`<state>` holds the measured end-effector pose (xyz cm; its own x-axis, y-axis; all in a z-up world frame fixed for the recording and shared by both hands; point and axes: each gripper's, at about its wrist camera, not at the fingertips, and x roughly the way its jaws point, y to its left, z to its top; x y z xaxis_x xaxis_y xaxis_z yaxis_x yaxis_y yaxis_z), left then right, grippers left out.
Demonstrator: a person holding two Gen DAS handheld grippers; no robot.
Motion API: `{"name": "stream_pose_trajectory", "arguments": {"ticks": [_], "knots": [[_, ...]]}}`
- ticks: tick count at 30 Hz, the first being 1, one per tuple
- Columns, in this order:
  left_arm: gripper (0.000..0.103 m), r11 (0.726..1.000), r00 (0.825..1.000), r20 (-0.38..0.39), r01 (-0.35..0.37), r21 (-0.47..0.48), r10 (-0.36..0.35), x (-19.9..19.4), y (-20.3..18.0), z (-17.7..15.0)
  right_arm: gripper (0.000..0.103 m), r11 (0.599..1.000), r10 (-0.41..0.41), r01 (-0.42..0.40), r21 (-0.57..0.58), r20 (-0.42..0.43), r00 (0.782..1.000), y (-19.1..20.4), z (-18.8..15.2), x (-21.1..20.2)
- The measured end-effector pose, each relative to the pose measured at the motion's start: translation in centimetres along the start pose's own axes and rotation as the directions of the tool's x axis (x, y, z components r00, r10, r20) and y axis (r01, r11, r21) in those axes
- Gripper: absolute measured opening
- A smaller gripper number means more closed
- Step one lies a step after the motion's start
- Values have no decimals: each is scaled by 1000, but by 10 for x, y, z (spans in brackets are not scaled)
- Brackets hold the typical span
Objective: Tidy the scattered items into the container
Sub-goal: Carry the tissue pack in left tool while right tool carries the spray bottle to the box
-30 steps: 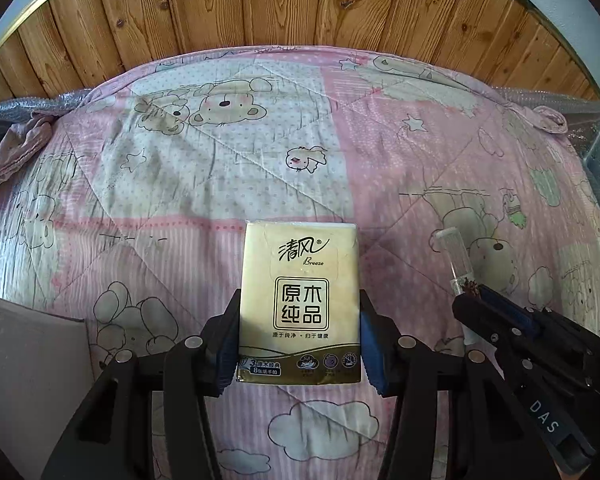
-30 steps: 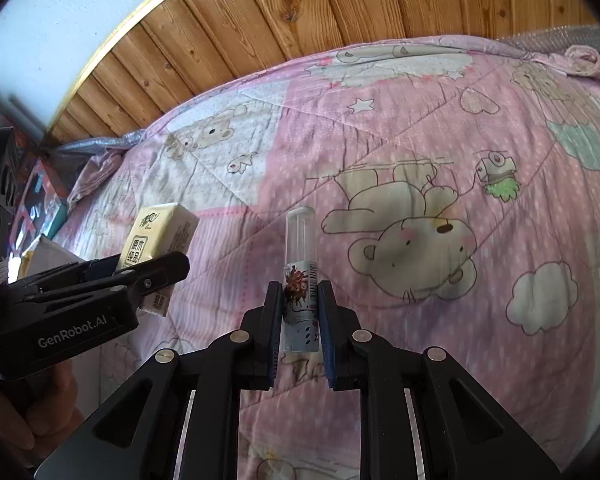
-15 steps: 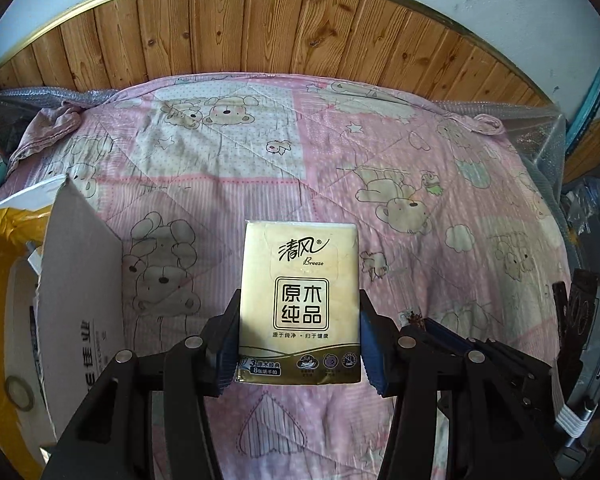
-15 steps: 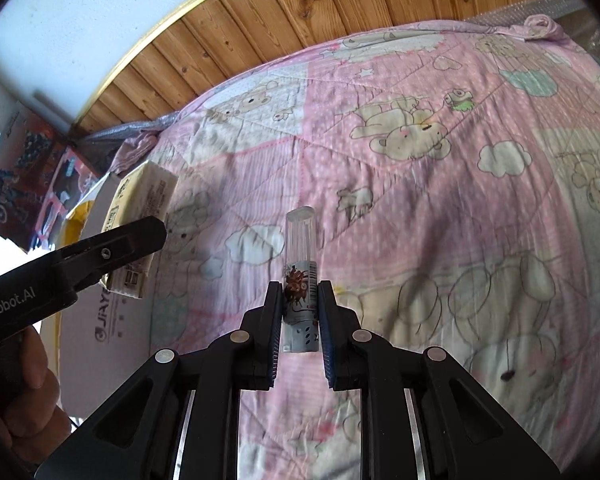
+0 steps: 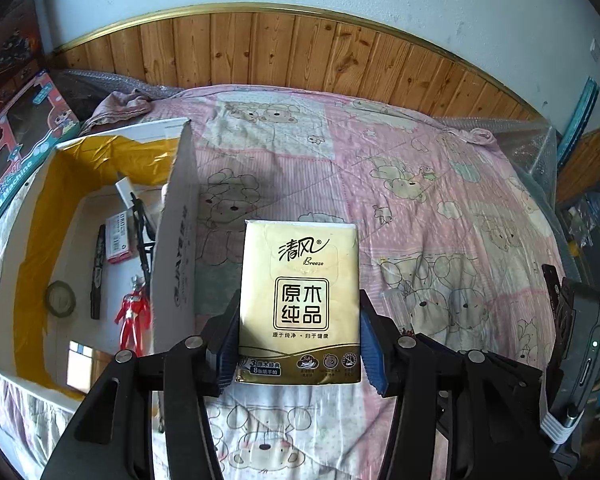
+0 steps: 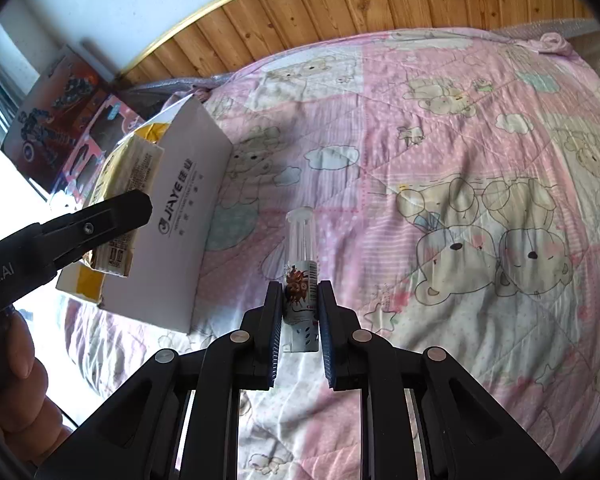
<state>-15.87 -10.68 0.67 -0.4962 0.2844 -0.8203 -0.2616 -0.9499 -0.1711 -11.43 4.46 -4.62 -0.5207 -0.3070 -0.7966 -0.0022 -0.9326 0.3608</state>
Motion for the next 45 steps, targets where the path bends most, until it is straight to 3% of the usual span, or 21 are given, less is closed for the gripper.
{"name": "stream_pose_trajectory", "arguments": {"ticks": [11, 22, 31, 45], "knots": [[52, 994, 998, 43, 46, -102, -42, -47, 42, -46, 18, 993, 35, -34, -113, 9, 999, 68, -29, -21], [52, 976, 995, 100, 26, -215, -4, -80, 114, -63, 18, 974, 87, -83, -210, 11, 996, 126, -39, -31], [52, 955, 991, 127, 4, -298, 36, -88, 173, -45, 18, 957, 117, -115, -266, -8, 993, 162, -24, -19], [52, 957, 989, 114, -58, -283, 94, -65, 218, 15, 18, 936, 161, -168, -310, -49, 986, 202, 15, 13]]}}
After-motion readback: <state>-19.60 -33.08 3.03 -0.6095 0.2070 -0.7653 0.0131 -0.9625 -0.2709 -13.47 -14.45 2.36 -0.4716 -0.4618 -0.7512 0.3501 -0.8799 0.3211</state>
